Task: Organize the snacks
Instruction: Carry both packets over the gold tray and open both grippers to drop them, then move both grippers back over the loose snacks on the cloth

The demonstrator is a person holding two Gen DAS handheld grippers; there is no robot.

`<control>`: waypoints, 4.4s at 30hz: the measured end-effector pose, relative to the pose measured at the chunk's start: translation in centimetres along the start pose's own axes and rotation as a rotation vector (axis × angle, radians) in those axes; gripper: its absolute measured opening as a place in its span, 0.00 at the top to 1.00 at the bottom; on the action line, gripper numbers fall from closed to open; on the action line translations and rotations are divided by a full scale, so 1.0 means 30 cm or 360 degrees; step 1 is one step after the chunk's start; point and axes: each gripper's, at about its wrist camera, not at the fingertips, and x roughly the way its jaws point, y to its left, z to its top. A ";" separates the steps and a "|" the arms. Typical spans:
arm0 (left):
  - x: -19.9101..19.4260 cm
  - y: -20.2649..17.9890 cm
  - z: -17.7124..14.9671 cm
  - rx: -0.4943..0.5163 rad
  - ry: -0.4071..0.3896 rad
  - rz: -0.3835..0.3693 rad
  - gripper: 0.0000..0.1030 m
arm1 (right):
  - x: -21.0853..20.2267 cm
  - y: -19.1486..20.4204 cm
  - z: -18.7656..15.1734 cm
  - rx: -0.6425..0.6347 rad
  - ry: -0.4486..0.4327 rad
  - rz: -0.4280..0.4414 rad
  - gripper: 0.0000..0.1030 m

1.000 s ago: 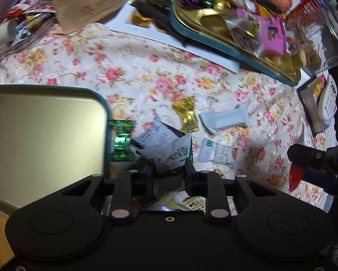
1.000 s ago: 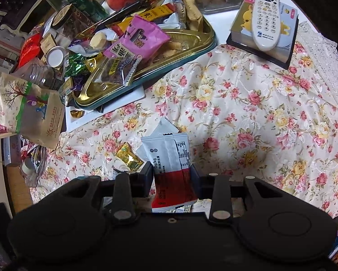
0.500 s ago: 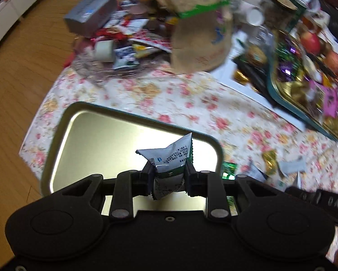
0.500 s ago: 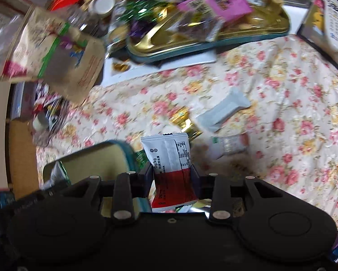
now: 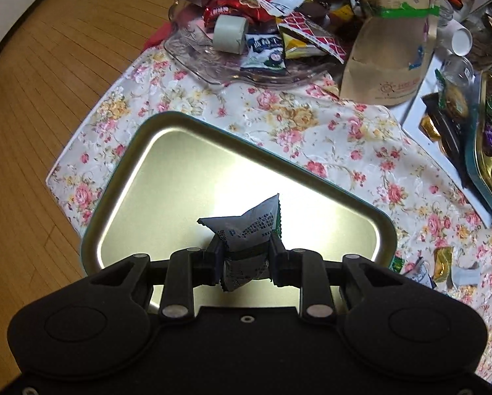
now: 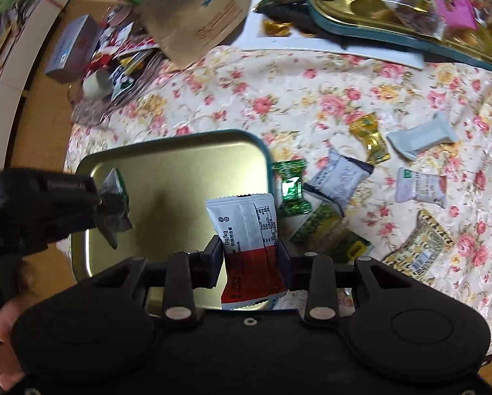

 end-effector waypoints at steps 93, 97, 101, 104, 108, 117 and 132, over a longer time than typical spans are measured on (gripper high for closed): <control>0.032 -0.095 -0.020 0.0189 0.0143 -0.0159 0.52 | 0.028 0.006 0.022 0.0003 0.0017 -0.0029 0.59; 0.029 -0.112 -0.028 0.0212 0.0142 -0.0160 0.52 | 0.026 -0.017 0.030 0.0038 0.0014 -0.0040 0.59; 0.026 -0.130 -0.036 0.0235 0.0147 -0.0170 0.52 | 0.022 -0.034 0.033 0.0057 0.0000 -0.0055 0.59; 0.022 -0.148 -0.044 0.0253 0.0140 -0.0167 0.52 | 0.022 -0.048 0.033 0.0074 -0.0002 -0.0062 0.59; 0.015 -0.179 -0.055 0.0291 0.0128 -0.0171 0.52 | 0.022 -0.072 0.029 0.0094 -0.0001 -0.0083 0.59; 0.005 -0.260 -0.087 0.0349 0.0132 -0.0207 0.52 | 0.022 -0.159 0.011 0.0124 -0.0002 -0.0207 0.59; -0.036 -0.419 -0.142 0.0493 0.0140 -0.0337 0.53 | -0.065 -0.452 0.012 0.0358 -0.0115 -0.0359 0.58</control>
